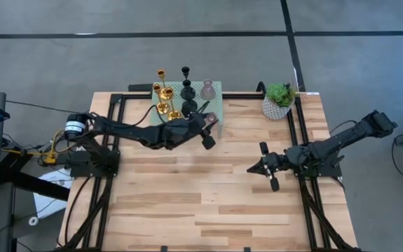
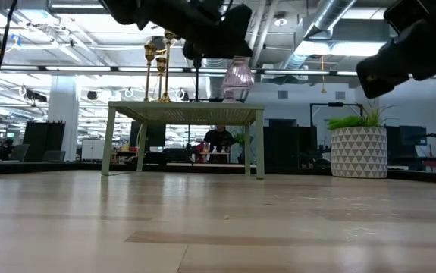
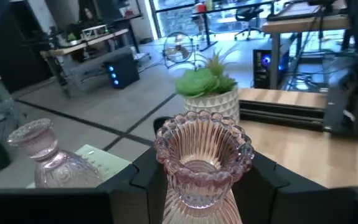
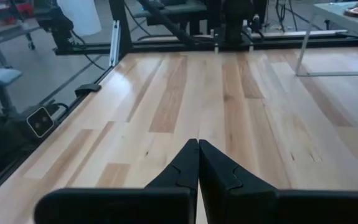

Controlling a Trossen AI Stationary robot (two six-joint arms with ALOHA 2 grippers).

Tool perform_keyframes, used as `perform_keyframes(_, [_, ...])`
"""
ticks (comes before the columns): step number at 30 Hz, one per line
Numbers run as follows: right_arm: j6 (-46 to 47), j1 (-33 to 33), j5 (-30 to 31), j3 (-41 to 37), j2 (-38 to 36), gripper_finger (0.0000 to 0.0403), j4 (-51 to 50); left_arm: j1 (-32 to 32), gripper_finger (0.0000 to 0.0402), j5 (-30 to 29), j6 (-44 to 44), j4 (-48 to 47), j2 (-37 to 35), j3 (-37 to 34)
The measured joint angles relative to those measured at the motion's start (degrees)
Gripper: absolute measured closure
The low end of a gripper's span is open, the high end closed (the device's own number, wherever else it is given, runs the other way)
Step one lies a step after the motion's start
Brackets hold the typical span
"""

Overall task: Pick & Place candle stick holders
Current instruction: Put the purple glass candle holder on the shelf aligned with the other purple glass candle holder

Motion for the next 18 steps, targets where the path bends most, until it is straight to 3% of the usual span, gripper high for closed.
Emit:
perform_keyframes(3, [0.0, -0.1, 0.2, -1.1, -0.2, 0.0403, 1.3, 0.9, 0.0264, -2.6, 0.0, 0.0, 1.2, 0.6])
perform_keyframes(9, [-0.2, -0.1, 2.3, -1.0, -0.2, 0.0403, 1.6, 3.3, 0.0263, -2.4, -0.7, 1.3, 5.1, 2.2])
perform_keyframes(18, [-0.2, -0.1, 2.8, -1.0, -0.2, 0.0403, 1.6, 3.7, 0.0262, -5.9, 0.2, 2.1, 5.0, 2.0])
